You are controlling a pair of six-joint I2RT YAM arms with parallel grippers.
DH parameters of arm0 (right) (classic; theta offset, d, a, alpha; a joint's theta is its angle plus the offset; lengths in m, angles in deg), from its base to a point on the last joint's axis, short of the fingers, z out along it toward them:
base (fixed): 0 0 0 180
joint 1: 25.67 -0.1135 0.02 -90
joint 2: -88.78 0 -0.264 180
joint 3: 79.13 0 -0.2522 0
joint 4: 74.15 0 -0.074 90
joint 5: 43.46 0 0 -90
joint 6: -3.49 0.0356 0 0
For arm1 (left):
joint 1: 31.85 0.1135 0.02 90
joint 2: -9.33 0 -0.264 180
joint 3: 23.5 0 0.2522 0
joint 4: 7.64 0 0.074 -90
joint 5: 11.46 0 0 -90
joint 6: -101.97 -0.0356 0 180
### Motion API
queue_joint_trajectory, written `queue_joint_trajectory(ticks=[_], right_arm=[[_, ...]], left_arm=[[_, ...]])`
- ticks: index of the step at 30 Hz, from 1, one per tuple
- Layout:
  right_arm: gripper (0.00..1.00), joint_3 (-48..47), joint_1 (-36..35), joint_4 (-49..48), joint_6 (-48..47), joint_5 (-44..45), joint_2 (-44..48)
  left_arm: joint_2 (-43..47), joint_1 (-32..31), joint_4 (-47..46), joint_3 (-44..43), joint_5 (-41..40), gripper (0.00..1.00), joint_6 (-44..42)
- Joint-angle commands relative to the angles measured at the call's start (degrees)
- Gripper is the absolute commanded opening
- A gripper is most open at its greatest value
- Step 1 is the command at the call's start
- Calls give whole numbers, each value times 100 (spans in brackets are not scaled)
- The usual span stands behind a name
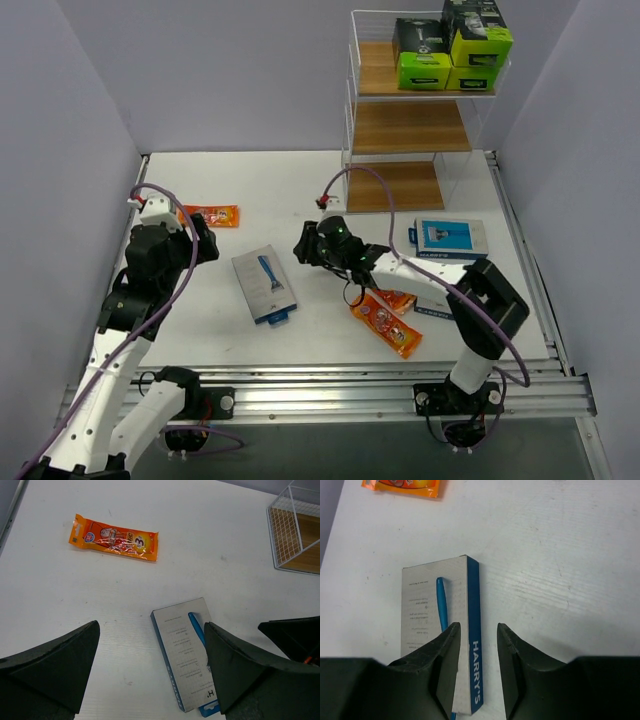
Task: Place and organize the shaving razors onto the shelf
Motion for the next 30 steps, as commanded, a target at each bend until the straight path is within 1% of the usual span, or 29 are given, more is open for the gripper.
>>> queue_joint_trajectory(ticks=[1,2,3,4,6,7,9,10,13,14,17,19,23,30], right_arm=[[32,843,-82,-187,758,493,831],[32,1010,-135,-240,881,528,937],[32,1160,-205,-275,1178,607,1043],[32,1440,-415,-276,1372,747,1235],[33,1670,-723,-398,1680,1106,1360],[34,1845,-1064,-408,2030,1274,1456],[36,2013,-1356,-591,2357,1495,1544],[37,2214,-1548,-662,2689,1565,1597],[37,2531,-1813,-1048,3096,1864,1808],[37,2637,-1979,-1093,3306,1960,1843],[38,2647,-2270,-1085,3526,2172,1809],[39,2646,-2359,-1154,3659,2155,1695],[39,2699,-2464,-1690,3923,1996,1414],[39,2489,-2517,-1981,4133,1786,808]], left_arm=[[122,35,-245,-42,104,93,-44],[131,35,-254,-33,121,91,-44],[131,53,-254,-24,104,91,-44],[123,53,-237,-33,95,92,-36],[96,62,-211,-59,69,94,-18],[88,71,-202,-59,51,96,-9],[61,79,-184,-77,25,96,-9],[78,88,-184,-68,25,96,-9],[105,97,-184,-68,25,96,-9],[114,97,-184,-68,42,97,-9],[149,88,-184,-59,60,97,8],[166,88,-175,-59,77,97,8],[210,71,-175,-51,104,97,26],[307,18,-175,-50,148,95,8]])
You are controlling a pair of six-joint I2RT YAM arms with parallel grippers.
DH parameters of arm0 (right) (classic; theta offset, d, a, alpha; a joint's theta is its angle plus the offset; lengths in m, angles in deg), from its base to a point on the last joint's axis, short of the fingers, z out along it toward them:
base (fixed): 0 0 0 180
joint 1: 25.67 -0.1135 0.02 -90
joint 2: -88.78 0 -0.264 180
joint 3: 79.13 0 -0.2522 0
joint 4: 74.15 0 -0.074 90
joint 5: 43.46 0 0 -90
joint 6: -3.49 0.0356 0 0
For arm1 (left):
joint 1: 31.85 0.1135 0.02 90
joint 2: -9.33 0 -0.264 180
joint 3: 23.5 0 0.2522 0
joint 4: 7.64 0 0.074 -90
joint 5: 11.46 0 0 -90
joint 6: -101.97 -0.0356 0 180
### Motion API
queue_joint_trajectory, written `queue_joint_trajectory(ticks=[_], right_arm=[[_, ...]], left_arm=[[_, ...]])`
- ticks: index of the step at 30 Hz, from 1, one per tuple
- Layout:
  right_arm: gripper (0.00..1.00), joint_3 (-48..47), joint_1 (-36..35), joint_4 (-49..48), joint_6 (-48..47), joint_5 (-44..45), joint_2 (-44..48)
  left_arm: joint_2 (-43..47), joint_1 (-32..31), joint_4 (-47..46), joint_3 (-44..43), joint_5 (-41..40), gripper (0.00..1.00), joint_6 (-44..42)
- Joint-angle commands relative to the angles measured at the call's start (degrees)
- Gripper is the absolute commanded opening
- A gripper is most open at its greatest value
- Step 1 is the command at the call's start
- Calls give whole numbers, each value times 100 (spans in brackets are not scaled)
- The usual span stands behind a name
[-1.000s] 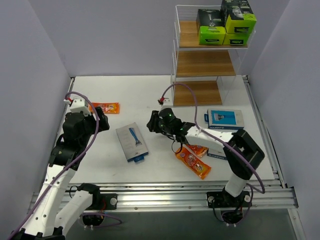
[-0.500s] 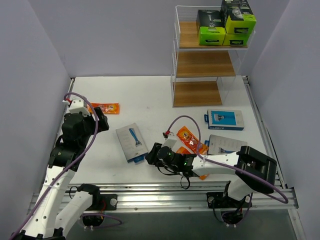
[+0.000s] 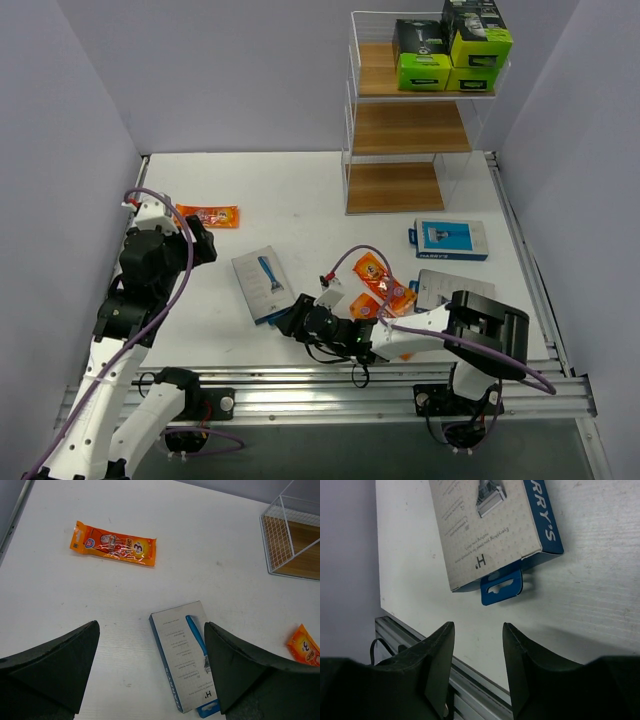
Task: Place and organize the shaving razors onto the shelf
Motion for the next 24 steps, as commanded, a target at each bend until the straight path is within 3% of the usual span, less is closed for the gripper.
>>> queue_joint_trajectory(ticks=[1,7,10,11,24], right_arm=[[40,-217,-30,-344,256,39,-264],[39,-218,-30,-704,371,-110,-660],[39,-227,-12,-809,415,-119,-809],[39,-235,-12,-836,450,-111,-862],[38,-376,137,-862,520,12,-1205]], left_arm=[[104,-41,-151,-61,60,94,-5],[139,-155,-63,-88,-159,94,-31],[183,-208,-54,-114,-81,100,-119],[183,-217,-54,-114,-72,93,-119],[201,-454,-19,-114,-168,94,-101]])
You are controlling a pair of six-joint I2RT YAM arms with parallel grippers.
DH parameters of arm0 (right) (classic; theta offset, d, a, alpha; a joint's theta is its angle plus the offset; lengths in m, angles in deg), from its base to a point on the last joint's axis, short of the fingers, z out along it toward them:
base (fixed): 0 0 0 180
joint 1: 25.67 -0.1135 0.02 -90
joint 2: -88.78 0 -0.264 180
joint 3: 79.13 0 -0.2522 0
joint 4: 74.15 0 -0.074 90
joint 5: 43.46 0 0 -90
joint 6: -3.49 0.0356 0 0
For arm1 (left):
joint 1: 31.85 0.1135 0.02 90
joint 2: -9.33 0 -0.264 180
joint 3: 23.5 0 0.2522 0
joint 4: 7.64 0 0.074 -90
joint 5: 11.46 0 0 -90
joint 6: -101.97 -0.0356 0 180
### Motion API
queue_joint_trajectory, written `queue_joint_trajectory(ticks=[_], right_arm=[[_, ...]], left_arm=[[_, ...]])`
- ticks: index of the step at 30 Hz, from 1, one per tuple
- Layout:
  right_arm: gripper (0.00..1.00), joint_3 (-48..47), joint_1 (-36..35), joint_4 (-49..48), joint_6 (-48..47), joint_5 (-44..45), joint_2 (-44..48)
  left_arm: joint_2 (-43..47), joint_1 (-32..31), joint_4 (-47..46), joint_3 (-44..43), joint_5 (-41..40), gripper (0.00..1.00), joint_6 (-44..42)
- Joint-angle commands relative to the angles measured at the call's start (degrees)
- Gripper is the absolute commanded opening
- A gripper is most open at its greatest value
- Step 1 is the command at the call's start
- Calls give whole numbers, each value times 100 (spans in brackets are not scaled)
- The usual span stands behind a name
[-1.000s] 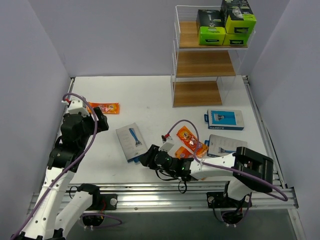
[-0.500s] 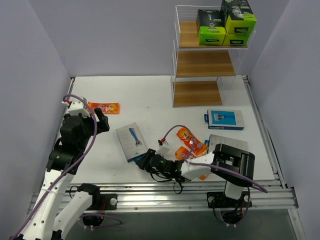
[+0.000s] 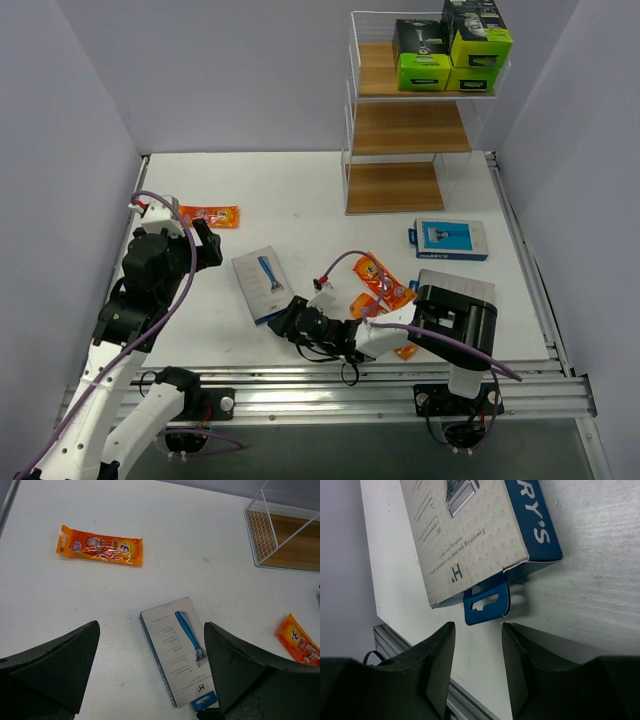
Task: Place and organize the shaving razors onto the shelf
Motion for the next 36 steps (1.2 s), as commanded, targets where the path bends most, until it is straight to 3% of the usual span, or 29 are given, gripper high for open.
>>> queue_joint_trajectory(ticks=[1,24,34,36], right_arm=[[38,-136,76,-163,116,246,-104],[31,-162,340,-488,327,237,-473],[19,-171,366,-576,441,299,-473],[8,-162,384,-550,459,334,-455]], left_arm=[[61,-50,-43,-114,-96,94,-58],[17,-120,-43,-114,-61,94,-58],[8,-173,-43,-114,-61,94,-58],[8,-182,-35,-114,-113,94,-67]])
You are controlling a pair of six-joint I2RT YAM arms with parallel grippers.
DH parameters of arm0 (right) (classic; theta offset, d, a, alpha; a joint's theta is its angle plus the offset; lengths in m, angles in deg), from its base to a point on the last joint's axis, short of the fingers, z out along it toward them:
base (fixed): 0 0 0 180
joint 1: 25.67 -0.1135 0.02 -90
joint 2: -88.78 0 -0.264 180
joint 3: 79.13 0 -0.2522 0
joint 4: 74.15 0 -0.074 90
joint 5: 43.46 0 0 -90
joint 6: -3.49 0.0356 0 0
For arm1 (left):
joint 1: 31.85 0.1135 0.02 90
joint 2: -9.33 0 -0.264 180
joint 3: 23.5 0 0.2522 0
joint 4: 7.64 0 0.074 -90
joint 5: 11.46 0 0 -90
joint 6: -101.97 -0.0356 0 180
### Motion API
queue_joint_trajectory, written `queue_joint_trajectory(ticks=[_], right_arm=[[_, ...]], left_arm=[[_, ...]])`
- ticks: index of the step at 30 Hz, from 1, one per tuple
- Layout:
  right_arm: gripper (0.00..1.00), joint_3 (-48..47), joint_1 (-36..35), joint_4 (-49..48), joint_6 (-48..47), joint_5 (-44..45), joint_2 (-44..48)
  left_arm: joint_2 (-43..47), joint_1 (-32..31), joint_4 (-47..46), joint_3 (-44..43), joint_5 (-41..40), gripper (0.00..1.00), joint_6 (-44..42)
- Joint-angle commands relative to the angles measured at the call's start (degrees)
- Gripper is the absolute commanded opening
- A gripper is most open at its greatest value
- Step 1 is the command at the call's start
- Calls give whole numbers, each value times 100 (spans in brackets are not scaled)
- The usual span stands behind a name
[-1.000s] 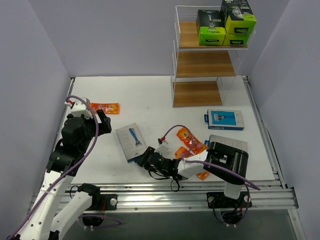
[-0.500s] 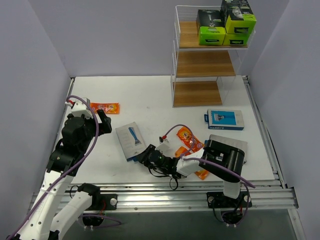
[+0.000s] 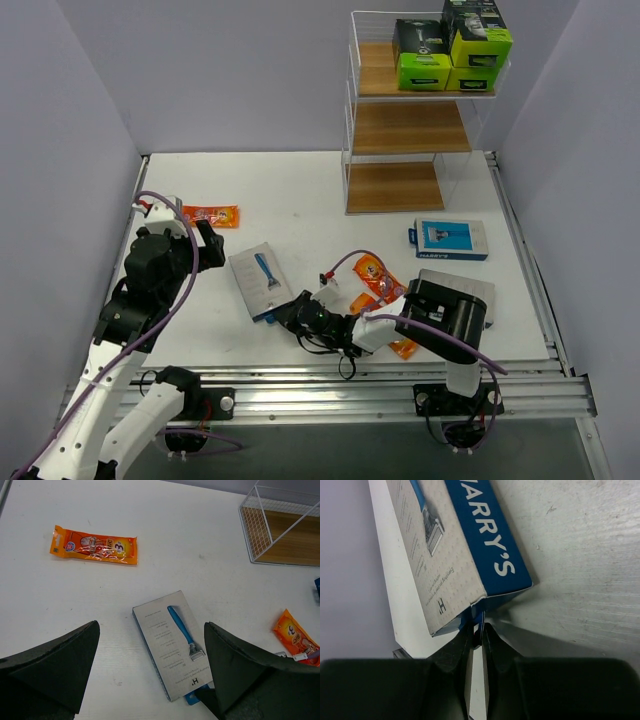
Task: Place and organize the shaving razors onto the shelf
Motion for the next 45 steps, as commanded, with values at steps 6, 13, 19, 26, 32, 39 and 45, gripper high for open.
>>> queue_joint_trajectory(ticks=[6,13,19,26,32,39,45], right_arm=[[0,66,145,-102,92,289,171],[0,320,234,12,-23,385,715],[0,681,357,12,-119,412,1313],[0,1279,672,196,-558,245,2357],[0,1534,989,1328,-989,175,3650],[0,1420,1595,2446,-1789,-212,4644],[0,1140,2202,2814,-2509,-1055,4926]], left_arm=[[-25,-29,-17,-114,-166,94,-67],[-25,-29,-8,-105,-211,94,-67],[-25,-29,-35,-88,-175,94,-58],[-25,-29,-52,-70,-202,94,-67],[-51,-29,-78,-62,-149,94,-75],[-86,-29,-105,-53,-79,95,-75],[-95,-20,-87,-53,-149,94,-75]])
